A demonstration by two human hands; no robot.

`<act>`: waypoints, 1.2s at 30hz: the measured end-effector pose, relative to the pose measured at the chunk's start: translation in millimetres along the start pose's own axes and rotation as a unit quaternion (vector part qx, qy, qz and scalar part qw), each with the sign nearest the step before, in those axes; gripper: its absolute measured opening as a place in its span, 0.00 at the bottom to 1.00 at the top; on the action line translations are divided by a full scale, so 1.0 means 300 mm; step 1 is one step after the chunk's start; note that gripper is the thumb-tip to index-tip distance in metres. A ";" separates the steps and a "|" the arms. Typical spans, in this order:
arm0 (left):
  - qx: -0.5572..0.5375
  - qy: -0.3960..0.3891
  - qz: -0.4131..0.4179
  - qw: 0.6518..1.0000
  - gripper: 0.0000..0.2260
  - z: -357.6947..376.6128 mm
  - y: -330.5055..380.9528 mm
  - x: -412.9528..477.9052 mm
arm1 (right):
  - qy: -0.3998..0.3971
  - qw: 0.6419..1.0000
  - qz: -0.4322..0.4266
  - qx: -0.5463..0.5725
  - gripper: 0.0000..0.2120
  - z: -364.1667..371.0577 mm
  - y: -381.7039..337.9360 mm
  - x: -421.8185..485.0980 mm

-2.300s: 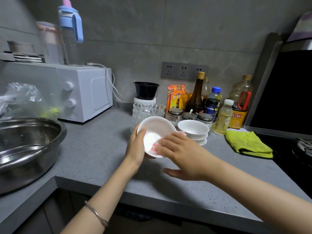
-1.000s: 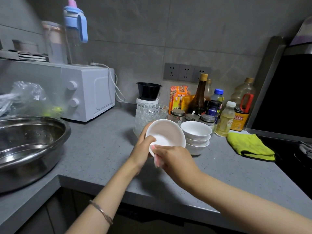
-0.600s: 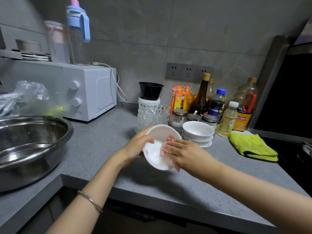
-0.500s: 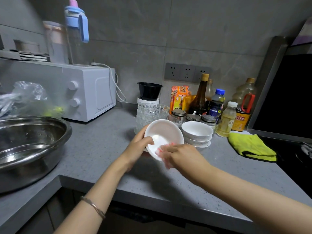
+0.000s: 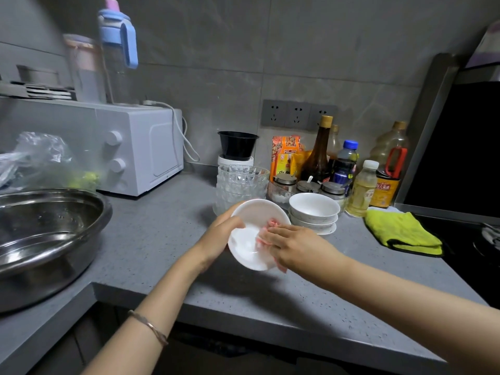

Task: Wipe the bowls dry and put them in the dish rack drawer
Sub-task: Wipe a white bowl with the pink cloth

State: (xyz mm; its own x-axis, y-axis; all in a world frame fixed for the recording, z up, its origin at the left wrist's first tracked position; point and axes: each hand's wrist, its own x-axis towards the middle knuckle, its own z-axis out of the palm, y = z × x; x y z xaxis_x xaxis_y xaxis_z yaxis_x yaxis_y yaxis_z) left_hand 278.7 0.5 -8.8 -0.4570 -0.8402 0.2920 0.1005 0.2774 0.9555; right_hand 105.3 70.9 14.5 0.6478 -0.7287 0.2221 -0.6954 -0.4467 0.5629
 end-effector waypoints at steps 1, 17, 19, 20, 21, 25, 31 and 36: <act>-0.018 0.017 0.009 1.000 0.21 0.008 -0.008 -0.002 | -0.024 0.999 0.015 0.041 0.17 0.001 -0.021 0.006; -0.028 0.029 -0.018 0.999 0.16 0.006 0.005 0.008 | 0.019 0.999 -0.026 -0.021 0.23 0.004 0.048 -0.011; -0.054 0.046 -0.019 0.997 0.16 0.027 0.000 0.004 | 0.015 1.000 0.001 0.018 0.13 -0.006 0.004 0.002; -0.074 0.054 -0.018 0.996 0.17 0.042 -0.006 0.001 | 0.000 0.997 0.027 0.070 0.09 -0.022 -0.023 0.013; -0.088 0.061 -0.014 0.994 0.18 0.059 -0.015 -0.003 | -0.003 0.989 0.065 0.131 0.08 -0.041 -0.046 0.026; -0.116 0.114 0.023 0.986 0.18 0.116 -0.045 -0.006 | 0.037 0.940 0.165 0.296 0.06 -0.045 -0.090 0.058; -0.031 0.063 0.020 0.997 0.16 0.033 -0.017 -0.004 | 0.011 0.999 -0.033 0.030 0.20 0.019 0.028 -0.006; -0.049 0.040 -0.021 0.998 0.17 0.032 -0.011 -0.001 | 0.029 0.999 0.013 -0.001 0.20 0.000 0.004 -0.007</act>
State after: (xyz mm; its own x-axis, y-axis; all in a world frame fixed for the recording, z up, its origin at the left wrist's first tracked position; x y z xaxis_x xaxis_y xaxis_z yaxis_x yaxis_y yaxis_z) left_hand 269.9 4.4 -12.3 -0.3913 -0.8856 0.2503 0.1700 0.1977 0.9654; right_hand 103.2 71.8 14.6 0.6462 -0.7089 0.2826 -0.7118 -0.4264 0.5581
